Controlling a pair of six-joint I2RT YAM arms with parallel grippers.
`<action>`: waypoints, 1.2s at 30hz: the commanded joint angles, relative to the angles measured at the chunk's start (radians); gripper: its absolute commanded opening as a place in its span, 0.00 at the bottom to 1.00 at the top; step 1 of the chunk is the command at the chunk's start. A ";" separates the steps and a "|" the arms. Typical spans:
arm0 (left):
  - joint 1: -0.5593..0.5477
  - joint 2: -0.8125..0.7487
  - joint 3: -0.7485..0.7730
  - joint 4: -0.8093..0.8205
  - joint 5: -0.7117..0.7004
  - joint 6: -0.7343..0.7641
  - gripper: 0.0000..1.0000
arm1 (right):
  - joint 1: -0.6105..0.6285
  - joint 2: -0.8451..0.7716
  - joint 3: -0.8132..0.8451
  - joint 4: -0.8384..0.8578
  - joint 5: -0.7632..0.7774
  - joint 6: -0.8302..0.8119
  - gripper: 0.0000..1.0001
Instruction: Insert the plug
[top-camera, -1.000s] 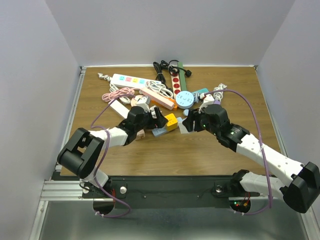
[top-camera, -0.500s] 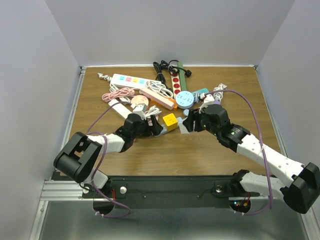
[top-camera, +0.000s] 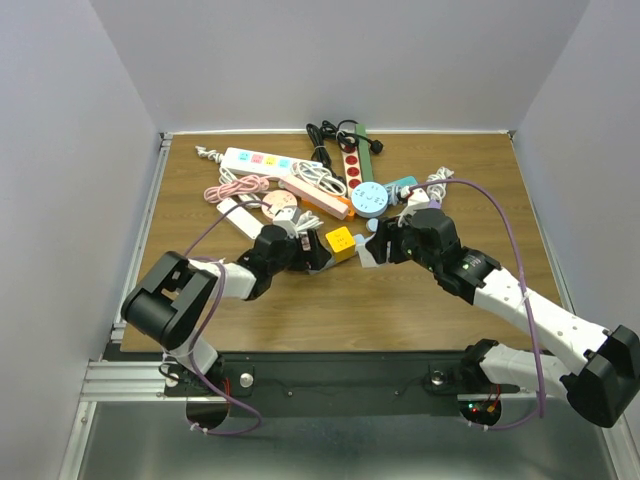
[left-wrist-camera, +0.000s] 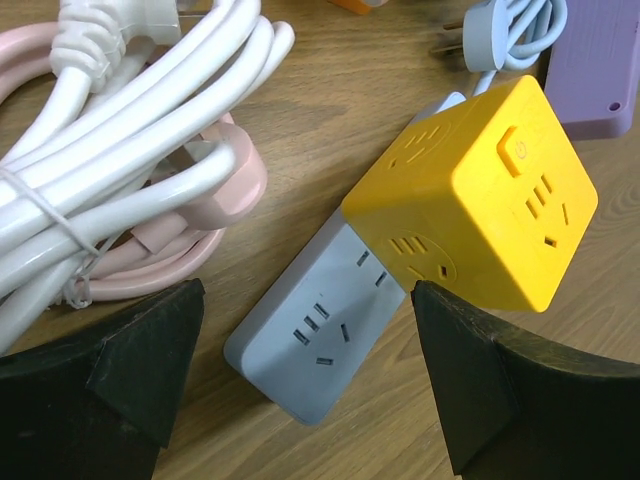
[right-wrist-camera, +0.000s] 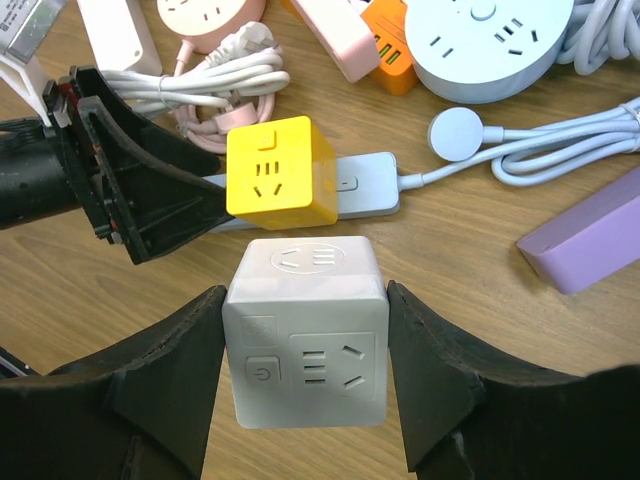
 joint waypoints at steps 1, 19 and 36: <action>-0.048 0.027 -0.005 -0.087 0.054 -0.028 0.98 | -0.008 -0.028 0.069 0.029 0.034 0.006 0.00; -0.315 0.051 0.208 -0.299 0.216 -0.140 0.97 | -0.034 -0.027 0.155 -0.127 0.149 0.081 0.00; -0.307 -0.050 0.237 -0.360 0.242 -0.074 0.98 | -0.034 -0.057 0.333 -0.578 0.059 0.245 0.00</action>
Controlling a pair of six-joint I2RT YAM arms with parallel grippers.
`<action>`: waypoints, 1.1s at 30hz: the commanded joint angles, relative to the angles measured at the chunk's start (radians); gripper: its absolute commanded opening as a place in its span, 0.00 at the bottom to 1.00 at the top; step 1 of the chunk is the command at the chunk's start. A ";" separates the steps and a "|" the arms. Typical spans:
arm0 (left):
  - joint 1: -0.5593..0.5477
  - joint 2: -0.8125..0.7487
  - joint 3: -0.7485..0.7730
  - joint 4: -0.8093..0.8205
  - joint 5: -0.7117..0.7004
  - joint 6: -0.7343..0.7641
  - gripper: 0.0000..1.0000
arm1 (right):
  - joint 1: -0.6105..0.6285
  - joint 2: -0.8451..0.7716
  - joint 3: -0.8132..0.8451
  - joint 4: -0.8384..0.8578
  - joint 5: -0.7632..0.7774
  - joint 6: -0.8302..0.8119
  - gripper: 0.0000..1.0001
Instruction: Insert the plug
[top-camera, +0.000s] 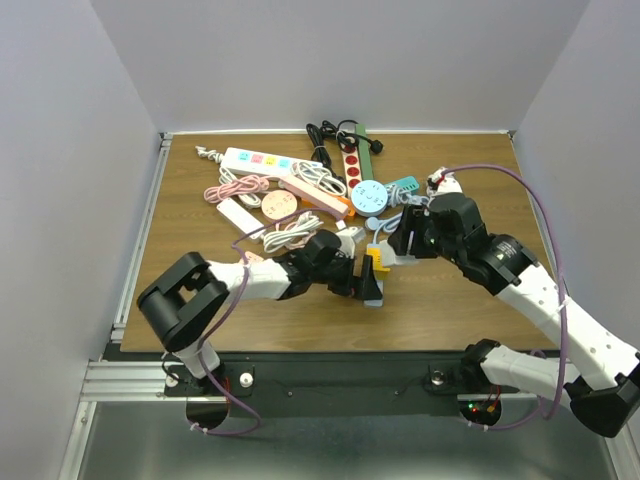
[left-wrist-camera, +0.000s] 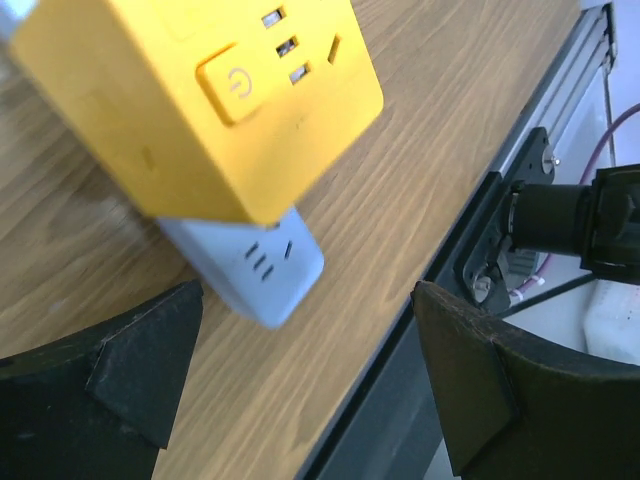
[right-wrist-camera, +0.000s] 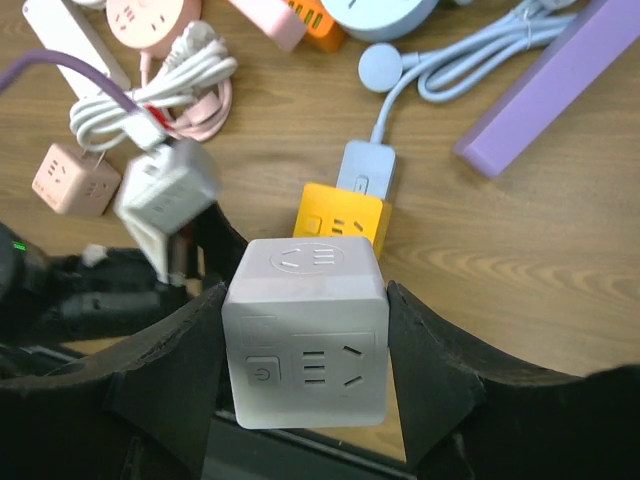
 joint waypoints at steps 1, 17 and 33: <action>0.047 -0.161 -0.073 -0.034 -0.008 0.043 0.98 | -0.003 0.002 0.064 -0.126 -0.053 0.082 0.00; 0.281 -0.311 -0.205 0.052 -0.008 0.075 0.98 | 0.044 0.071 -0.101 -0.047 -0.139 0.267 0.00; 0.291 -0.294 -0.196 0.053 -0.001 0.076 0.98 | 0.107 0.219 -0.124 0.047 -0.009 0.283 0.00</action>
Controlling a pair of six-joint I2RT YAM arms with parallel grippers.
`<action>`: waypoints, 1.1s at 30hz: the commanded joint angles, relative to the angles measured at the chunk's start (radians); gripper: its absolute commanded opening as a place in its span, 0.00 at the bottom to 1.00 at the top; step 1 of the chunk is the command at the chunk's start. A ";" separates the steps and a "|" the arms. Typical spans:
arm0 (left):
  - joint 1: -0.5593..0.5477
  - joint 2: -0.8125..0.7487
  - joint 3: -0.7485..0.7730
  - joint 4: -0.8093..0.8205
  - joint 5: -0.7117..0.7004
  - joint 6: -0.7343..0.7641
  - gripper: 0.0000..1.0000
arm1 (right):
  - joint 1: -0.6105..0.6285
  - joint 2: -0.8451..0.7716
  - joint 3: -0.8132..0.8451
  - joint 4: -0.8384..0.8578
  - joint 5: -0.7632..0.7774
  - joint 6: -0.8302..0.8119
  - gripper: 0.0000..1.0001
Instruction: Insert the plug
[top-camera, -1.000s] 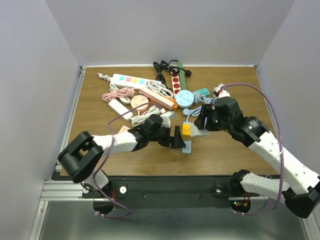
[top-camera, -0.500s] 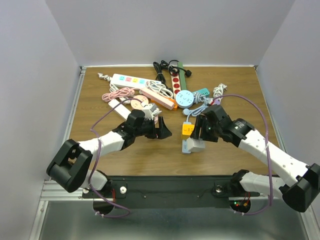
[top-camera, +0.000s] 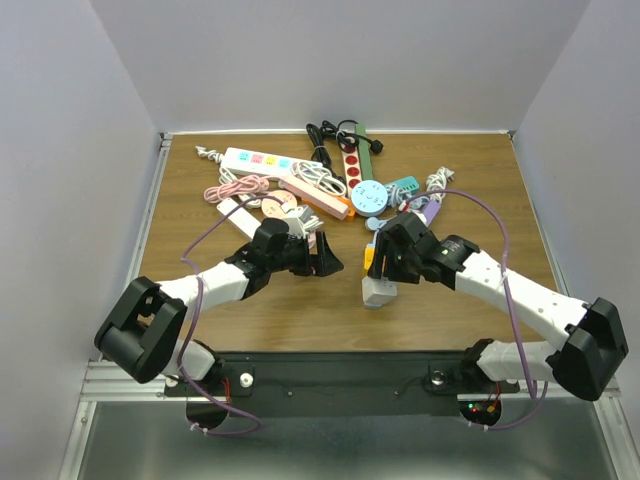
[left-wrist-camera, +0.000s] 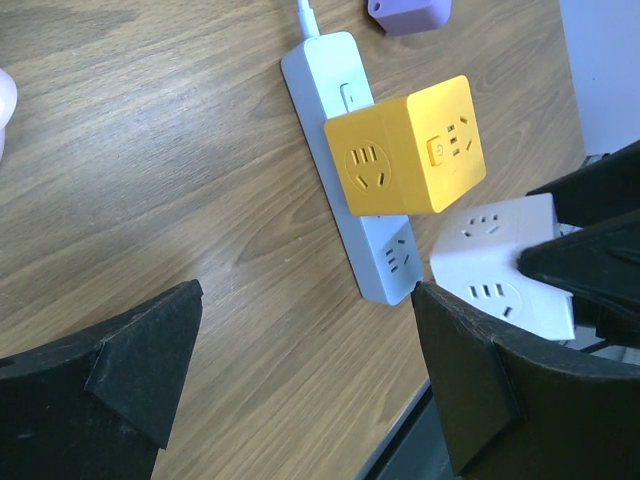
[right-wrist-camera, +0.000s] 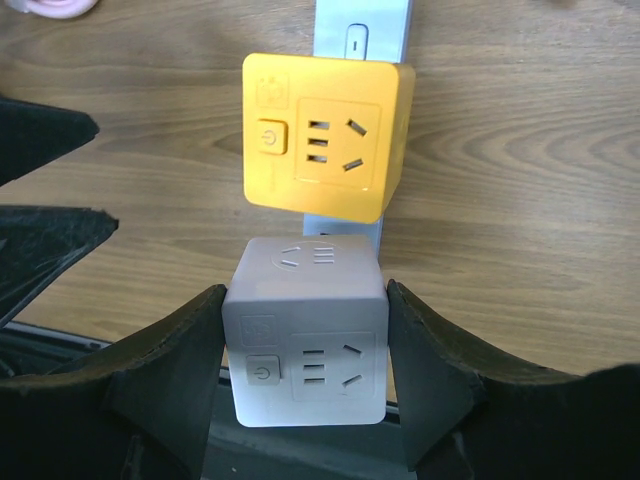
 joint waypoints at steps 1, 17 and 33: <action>0.003 -0.002 0.010 0.041 0.012 0.020 0.98 | 0.002 0.015 -0.001 0.057 0.049 0.016 0.00; 0.003 -0.002 0.009 0.038 0.009 0.023 0.98 | 0.002 0.053 -0.024 0.062 0.076 0.025 0.00; 0.003 -0.004 0.001 0.036 0.004 0.026 0.98 | 0.004 0.059 -0.046 0.062 0.101 0.042 0.00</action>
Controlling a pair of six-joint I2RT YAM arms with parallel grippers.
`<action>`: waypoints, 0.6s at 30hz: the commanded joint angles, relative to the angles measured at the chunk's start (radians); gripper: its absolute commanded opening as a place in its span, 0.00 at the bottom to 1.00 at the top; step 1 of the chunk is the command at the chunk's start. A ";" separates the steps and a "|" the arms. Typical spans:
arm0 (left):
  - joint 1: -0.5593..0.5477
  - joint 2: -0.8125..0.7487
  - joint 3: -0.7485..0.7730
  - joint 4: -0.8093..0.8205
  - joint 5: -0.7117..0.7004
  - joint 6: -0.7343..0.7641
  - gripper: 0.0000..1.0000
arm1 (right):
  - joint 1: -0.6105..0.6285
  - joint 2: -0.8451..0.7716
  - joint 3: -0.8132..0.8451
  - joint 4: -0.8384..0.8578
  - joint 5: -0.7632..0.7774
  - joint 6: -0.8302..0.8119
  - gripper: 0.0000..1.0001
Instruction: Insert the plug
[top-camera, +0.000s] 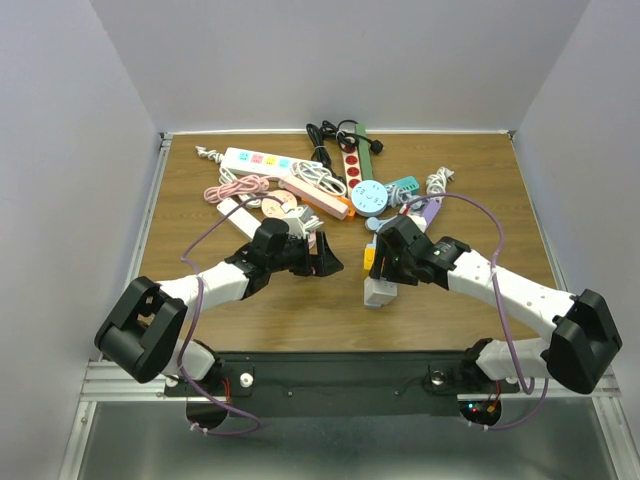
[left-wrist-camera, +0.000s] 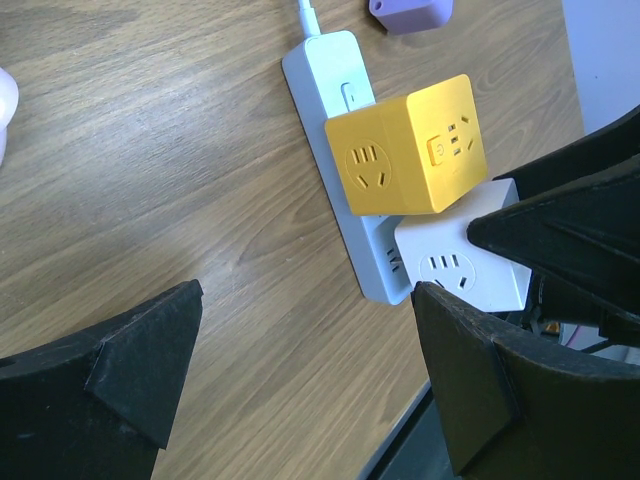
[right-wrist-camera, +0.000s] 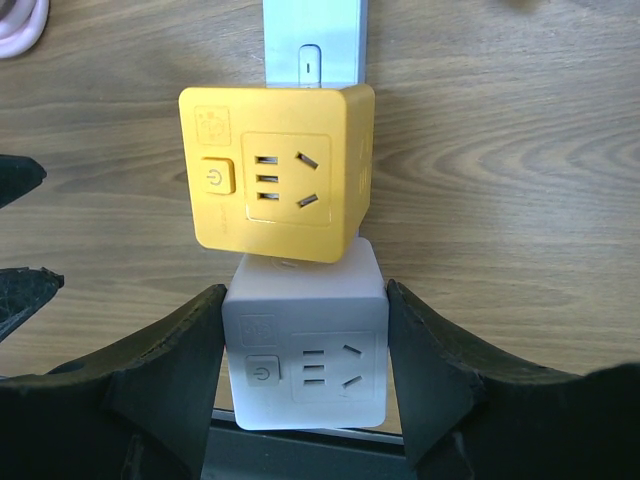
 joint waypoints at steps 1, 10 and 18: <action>0.003 -0.006 0.001 0.037 0.004 0.020 0.98 | 0.002 0.000 -0.008 0.017 0.022 0.010 0.00; 0.003 -0.015 0.000 0.035 0.006 0.022 0.98 | 0.021 0.049 0.008 0.017 0.033 0.001 0.00; 0.003 -0.009 -0.002 0.037 0.004 0.022 0.98 | 0.086 0.091 0.045 0.008 0.076 0.021 0.00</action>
